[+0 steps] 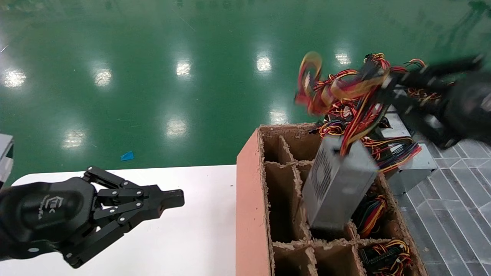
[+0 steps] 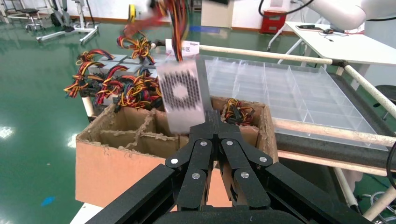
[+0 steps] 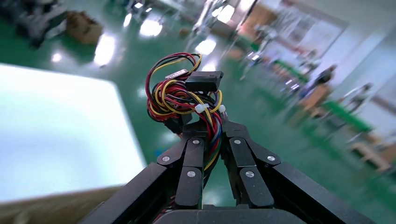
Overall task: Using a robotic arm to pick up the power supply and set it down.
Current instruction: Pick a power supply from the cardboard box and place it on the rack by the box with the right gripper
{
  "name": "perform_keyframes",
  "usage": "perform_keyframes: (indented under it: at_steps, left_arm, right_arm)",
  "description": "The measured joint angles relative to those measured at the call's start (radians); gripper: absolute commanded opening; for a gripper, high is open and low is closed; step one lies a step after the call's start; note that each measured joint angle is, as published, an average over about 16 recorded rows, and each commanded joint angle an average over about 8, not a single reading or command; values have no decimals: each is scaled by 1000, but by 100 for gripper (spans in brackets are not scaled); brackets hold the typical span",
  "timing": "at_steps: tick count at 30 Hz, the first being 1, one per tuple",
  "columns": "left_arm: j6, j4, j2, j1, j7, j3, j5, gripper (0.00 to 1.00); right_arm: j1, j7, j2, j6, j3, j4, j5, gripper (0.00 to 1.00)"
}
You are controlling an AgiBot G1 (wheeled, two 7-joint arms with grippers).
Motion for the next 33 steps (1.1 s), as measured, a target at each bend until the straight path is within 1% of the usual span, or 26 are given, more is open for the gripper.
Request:
perform_keyframes:
  at_steps: [9,15,19,26,33]
  left_arm:
    - [0,0,0,0,0,0,0,0]
    - [0,0,0,0,0,0,0,0]
    - [0,0,0,0,0,0,0,0]
    - [0,0,0,0,0,0,0,0]
    - [0,0,0,0,0,0,0,0]
  right_arm:
    - [15,-100,45,95,90,-71,26,0]
    - [34,-157,88,163,132,-165,10,0]
    - [44,-182,117,194,146,-238,-5,0]
    - [44,-206,157,216,147,-357,-37,0]
    - [28,-210,165,198,124,-444,-70,0]
